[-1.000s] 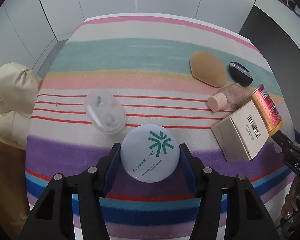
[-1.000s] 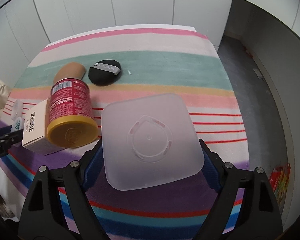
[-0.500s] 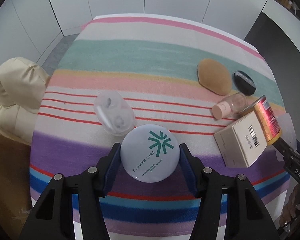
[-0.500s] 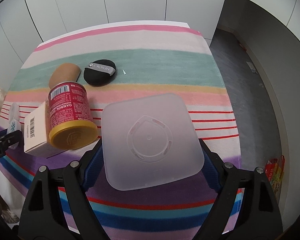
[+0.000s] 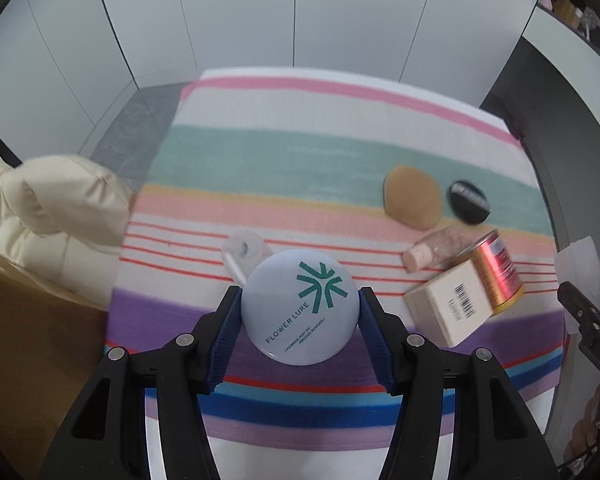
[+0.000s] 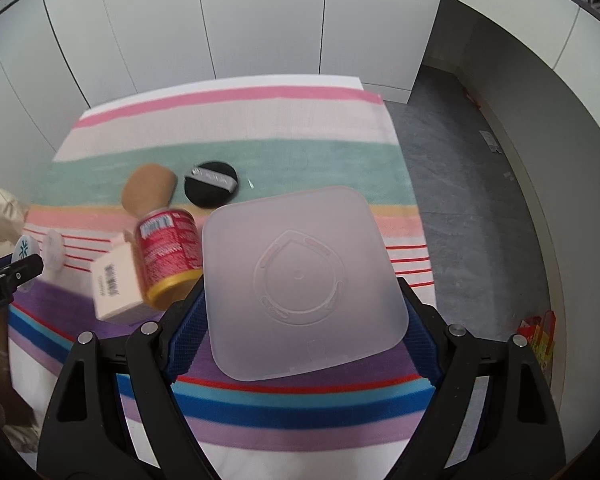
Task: Organize objects
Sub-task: 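Lift the white compact with the left tool while the right tool lifts the clear case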
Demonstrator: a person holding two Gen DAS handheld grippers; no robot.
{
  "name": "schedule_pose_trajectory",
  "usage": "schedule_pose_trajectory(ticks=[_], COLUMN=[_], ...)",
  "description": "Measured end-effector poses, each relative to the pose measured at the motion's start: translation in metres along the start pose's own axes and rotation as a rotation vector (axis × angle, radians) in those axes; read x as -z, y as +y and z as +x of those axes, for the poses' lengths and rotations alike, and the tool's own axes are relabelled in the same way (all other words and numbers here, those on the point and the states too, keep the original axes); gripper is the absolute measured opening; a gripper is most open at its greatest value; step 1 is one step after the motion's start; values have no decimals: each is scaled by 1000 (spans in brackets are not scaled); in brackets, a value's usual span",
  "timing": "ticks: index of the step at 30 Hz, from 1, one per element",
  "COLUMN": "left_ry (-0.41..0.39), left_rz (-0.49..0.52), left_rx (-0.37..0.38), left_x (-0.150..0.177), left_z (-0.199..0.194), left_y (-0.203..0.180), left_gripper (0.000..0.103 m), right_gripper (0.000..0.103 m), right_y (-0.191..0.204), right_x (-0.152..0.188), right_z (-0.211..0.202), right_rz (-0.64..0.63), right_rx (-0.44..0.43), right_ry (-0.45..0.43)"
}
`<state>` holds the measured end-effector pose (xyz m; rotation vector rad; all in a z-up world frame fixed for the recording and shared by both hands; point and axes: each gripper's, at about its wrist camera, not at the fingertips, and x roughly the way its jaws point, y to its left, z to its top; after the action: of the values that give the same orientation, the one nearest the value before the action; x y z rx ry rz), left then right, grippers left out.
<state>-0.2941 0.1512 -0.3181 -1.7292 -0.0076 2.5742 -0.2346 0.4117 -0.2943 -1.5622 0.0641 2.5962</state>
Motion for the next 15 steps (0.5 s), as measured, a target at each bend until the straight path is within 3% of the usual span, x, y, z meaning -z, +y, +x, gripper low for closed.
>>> schedule_pose_trajectory(ticks=[7,15], left_ry=[-25,-108], left_rz=[2,3], left_rx=[18,10], left_x=[-18,-43], left_z=[-44,-122], left_y=[-4,1], left_gripper=[58,58], right_gripper=[87,87], right_y=[6,9], right_x=[-20,-51], right_z=[-42,-110], right_rz=[4,28], right_rx=[3,-4], right_ry=[-31,-95])
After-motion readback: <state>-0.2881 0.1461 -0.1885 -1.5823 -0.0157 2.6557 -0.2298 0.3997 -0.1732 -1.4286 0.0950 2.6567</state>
